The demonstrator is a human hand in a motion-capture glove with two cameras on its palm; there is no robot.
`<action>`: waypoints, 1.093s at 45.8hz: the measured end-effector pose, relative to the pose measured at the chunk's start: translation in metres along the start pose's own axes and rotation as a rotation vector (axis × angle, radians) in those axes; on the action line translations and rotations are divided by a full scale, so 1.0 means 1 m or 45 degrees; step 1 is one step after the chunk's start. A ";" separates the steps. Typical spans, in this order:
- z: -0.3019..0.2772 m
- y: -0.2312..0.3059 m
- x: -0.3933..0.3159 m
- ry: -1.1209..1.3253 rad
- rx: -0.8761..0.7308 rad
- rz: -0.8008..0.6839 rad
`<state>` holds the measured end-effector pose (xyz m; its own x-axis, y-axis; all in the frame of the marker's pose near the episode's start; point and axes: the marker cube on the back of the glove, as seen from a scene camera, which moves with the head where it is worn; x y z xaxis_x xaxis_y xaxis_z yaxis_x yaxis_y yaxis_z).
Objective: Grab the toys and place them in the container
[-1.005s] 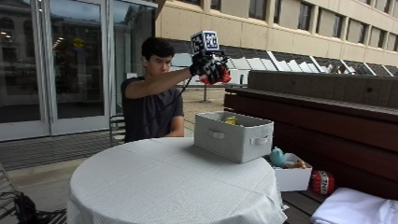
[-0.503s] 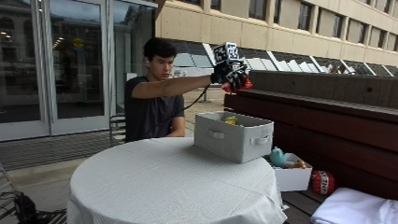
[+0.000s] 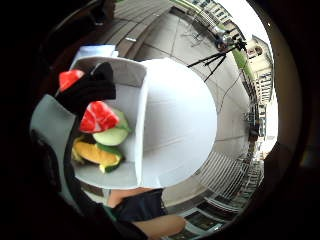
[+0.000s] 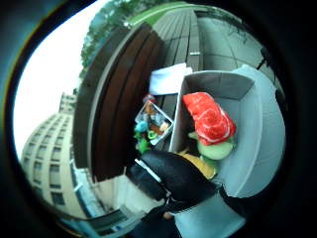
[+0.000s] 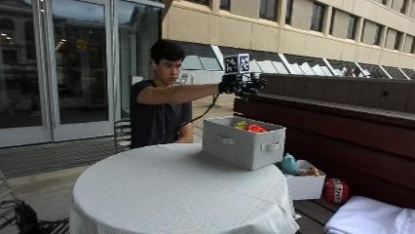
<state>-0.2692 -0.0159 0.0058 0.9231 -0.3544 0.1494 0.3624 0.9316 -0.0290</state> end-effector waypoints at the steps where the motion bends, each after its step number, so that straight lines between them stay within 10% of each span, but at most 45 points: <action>1: -0.001 0.001 0.002 -0.001 0.000 0.001; 50: -0.054 0.139 0.270 0.352 0.109 0.248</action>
<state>0.0376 0.0138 -0.0110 0.9782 -0.1668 -0.1241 0.1745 0.9831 0.0544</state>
